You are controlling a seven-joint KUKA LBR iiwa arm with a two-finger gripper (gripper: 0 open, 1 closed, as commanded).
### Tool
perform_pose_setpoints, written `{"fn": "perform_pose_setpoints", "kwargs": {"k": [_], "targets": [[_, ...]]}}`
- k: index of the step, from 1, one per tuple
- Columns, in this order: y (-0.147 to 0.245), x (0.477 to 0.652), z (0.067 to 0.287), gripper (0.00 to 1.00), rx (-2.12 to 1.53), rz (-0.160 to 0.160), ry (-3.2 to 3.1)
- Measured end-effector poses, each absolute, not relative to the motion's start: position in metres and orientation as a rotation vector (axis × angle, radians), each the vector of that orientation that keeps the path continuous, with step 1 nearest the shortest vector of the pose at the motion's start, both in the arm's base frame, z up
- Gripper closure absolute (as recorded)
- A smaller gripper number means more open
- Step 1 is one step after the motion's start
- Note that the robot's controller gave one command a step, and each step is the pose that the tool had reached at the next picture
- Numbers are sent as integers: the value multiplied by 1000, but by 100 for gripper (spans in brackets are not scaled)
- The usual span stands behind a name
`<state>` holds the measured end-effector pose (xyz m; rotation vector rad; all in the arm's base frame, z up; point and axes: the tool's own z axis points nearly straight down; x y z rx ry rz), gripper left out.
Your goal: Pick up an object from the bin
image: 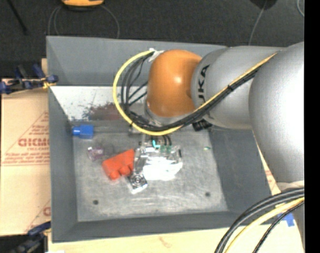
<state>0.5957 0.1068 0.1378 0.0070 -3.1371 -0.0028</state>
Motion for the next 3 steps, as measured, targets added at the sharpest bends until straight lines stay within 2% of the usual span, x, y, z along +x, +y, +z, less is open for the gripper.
{"fn": "perform_pose_setpoints", "kwargs": {"k": [1,2,3], "targets": [[111,586,79,0,96,0,-3148],[112,587,81,100,93,-6,-3156],[103,580,214,100,293,2,-3140]]}}
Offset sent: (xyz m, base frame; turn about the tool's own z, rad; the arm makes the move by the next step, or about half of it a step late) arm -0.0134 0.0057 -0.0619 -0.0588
